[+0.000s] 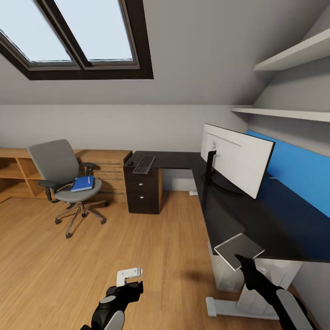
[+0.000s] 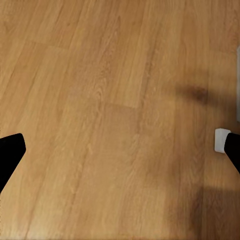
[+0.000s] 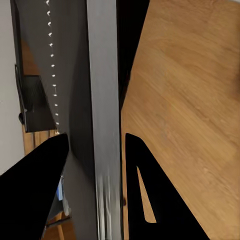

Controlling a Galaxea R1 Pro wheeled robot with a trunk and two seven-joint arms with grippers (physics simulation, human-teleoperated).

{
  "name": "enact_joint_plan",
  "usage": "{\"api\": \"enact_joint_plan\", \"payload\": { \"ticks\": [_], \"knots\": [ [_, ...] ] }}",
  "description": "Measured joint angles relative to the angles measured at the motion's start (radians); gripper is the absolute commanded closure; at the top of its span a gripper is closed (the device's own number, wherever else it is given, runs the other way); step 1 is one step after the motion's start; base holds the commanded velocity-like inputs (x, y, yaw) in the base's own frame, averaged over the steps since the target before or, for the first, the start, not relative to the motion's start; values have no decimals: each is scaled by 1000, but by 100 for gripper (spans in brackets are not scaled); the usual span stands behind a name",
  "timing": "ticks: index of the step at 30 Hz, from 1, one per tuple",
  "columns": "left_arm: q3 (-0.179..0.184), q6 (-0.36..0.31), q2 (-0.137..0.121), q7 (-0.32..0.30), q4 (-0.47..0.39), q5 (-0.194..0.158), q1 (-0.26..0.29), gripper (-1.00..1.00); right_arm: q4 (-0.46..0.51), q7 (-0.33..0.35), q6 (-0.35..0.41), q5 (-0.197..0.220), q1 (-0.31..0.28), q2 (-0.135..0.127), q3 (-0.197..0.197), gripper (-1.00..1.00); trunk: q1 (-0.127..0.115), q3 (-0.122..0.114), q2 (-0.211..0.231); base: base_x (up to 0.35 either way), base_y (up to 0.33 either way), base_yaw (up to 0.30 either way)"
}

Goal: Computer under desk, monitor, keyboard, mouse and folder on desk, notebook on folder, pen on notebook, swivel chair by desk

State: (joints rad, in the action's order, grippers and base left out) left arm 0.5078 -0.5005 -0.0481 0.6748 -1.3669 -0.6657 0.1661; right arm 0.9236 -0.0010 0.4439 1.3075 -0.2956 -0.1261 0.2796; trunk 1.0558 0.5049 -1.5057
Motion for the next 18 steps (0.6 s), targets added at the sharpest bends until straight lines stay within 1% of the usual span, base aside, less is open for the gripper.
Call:
{"api": "enact_joint_plan", "payload": {
  "ticks": [7, 10, 11, 12, 13, 14, 18],
  "knots": [
    [2, 0, 0, -1, 0, 4, 0, -100, 7, 5, -3, -2, 0, 3, -3, 100, -27, -22, 49, 0, 0, 0],
    [1, 0, 0, -1, 0, 4, 0, -100, 39, 6, -3, 0, 0, 3, -4, 100, -38, -31, 70, 0, 0, 0],
    [1, 0, 0, -1, 0, 2, 0, -100, 81, 7, -4, -4, 0, 4, -15, 100, -42, -35, 77, 0, 0, 0],
    [0, 0, 0, -1, 1, 2, 0, -100, 93, 6, -3, -7, 0, 4, -27, 100, -46, -38, 84, 0, 0, 0],
    [0, 0, 1, -1, 1, 2, 0, -100, 100, 7, -3, -7, 0, 4, -43, 100, -50, -41, 91, 0, 0, 0],
    [0, 0, 1, -1, 1, 1, 0, -100, 107, 6, -2, -6, 0, 4, -68, 100, -54, -44, 98, 0, 0, 0],
    [0, 0, 1, -1, 1, 1, 0, -100, 116, 15, -2, -8, 0, 2, -110, 100, -69, -56, 126, 0, 0, 0]
  ]
}}
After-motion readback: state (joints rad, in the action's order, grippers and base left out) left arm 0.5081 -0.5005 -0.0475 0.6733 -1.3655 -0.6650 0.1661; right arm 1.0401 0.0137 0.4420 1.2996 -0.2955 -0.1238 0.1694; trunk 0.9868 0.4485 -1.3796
